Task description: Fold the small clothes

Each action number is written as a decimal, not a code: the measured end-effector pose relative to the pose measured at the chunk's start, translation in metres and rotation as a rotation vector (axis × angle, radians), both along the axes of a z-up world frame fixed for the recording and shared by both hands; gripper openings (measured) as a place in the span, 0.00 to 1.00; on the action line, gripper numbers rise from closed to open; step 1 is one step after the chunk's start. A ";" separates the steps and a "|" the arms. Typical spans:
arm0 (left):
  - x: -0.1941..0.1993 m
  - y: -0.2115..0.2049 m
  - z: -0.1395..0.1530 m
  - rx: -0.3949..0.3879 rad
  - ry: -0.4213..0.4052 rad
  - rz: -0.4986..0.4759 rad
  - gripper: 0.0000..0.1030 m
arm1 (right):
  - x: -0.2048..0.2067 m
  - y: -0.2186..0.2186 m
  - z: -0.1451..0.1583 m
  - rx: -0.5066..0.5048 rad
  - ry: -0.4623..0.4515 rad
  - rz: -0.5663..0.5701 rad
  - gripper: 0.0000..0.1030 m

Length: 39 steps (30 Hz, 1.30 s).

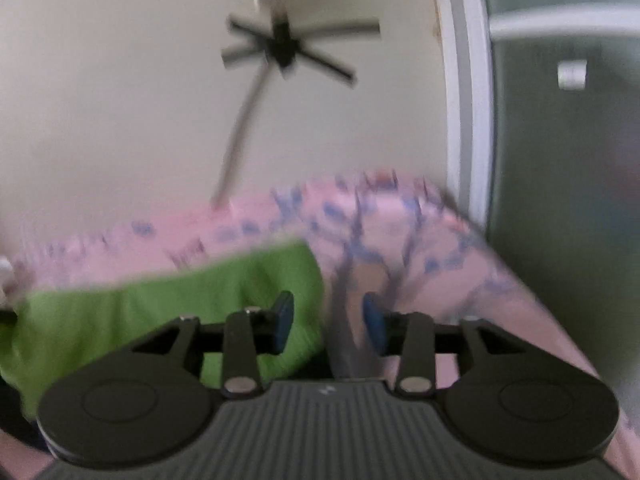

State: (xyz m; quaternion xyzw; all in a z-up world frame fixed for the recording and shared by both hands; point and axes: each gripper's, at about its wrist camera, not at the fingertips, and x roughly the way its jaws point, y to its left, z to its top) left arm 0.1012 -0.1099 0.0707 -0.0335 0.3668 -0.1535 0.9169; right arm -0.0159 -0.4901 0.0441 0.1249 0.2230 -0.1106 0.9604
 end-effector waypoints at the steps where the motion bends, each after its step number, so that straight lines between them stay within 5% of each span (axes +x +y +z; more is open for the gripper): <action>1: -0.004 0.002 0.006 -0.033 -0.014 -0.001 0.33 | 0.003 0.007 0.007 -0.007 -0.023 0.027 0.44; 7: -0.007 -0.039 0.006 -0.070 -0.035 -0.108 0.36 | 0.051 0.060 0.004 0.004 0.013 0.251 0.36; 10: 0.008 -0.054 -0.024 -0.007 0.030 -0.088 0.36 | 0.084 0.055 -0.038 -0.057 0.124 0.220 0.31; 11: 0.012 -0.055 -0.035 0.012 0.038 -0.070 0.37 | 0.083 0.049 -0.046 -0.060 0.064 0.227 0.31; 13: 0.004 -0.055 -0.042 0.029 -0.039 -0.089 0.38 | 0.086 0.042 -0.043 0.008 0.068 0.211 0.31; 17: -0.013 -0.061 -0.048 0.084 -0.114 -0.092 0.38 | 0.082 0.058 -0.043 -0.080 0.065 0.198 0.32; 28: -0.027 -0.061 -0.052 0.102 -0.172 -0.100 0.53 | 0.024 0.039 -0.051 0.140 0.022 0.164 0.42; 32: -0.030 -0.065 -0.053 0.109 -0.172 -0.145 0.77 | 0.009 0.053 -0.051 0.095 0.057 0.111 0.44; 36: -0.032 -0.065 -0.052 0.111 -0.181 -0.139 0.79 | 0.002 0.068 -0.045 0.019 0.062 0.074 0.45; 39: -0.034 -0.053 -0.047 0.041 -0.193 -0.115 0.78 | 0.003 0.077 -0.031 0.036 0.006 0.107 0.40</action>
